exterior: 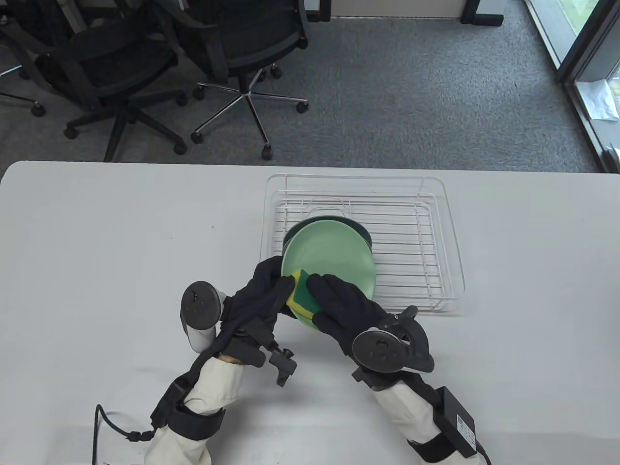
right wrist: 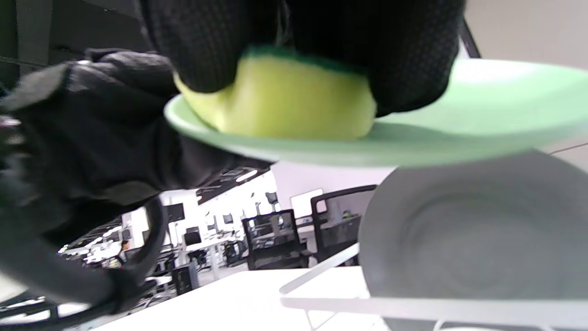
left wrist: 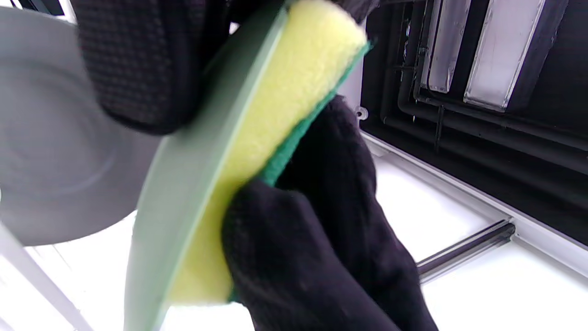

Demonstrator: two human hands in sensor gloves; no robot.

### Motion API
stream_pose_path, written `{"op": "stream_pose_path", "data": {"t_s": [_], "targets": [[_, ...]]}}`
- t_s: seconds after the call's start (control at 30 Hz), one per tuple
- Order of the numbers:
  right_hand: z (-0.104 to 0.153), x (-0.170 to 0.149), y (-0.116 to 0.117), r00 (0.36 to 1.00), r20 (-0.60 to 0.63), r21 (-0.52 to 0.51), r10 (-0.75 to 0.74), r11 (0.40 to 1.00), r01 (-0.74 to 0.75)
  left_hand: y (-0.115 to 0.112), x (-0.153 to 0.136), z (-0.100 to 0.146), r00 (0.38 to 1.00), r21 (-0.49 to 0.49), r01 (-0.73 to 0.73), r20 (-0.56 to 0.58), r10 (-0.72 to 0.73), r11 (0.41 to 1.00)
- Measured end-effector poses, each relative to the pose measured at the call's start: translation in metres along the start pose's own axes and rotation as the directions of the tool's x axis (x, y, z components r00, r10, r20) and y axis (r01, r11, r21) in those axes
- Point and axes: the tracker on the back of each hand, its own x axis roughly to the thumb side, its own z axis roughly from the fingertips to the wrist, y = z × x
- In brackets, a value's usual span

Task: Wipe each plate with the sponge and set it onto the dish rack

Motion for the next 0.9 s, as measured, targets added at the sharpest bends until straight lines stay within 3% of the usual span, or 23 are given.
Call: {"op": "stream_pose_path", "data": {"t_s": [0.17,0.37,0.6,0.7,0.9], "targets": [[0.001,-0.011,0.002,0.995,-0.058,-0.072,0.082,0.994,-0.086,-0.007,0.000,-0.002,1.000,-0.114,0.020,0.006,-0.019,0.993],[0.002,-0.022,0.000,0.981,-0.146,-0.103,0.129,0.984,-0.145,-0.016,0.005,-0.003,0.990,-0.192,0.141,0.057,-0.132,0.971],[0.005,-0.046,-0.005,0.949,-0.271,-0.069,0.163,0.980,-0.188,-0.021,0.006,-0.002,0.987,-0.205,0.151,0.080,-0.137,0.967],[0.005,-0.053,-0.005,0.928,-0.293,0.009,0.228,0.972,-0.236,-0.019,0.007,-0.002,0.986,-0.173,0.154,0.083,-0.141,0.973],[0.000,-0.051,-0.004,0.924,-0.242,0.275,0.297,0.934,-0.228,-0.007,0.002,-0.001,0.988,-0.038,0.146,0.064,-0.144,0.989]]}}
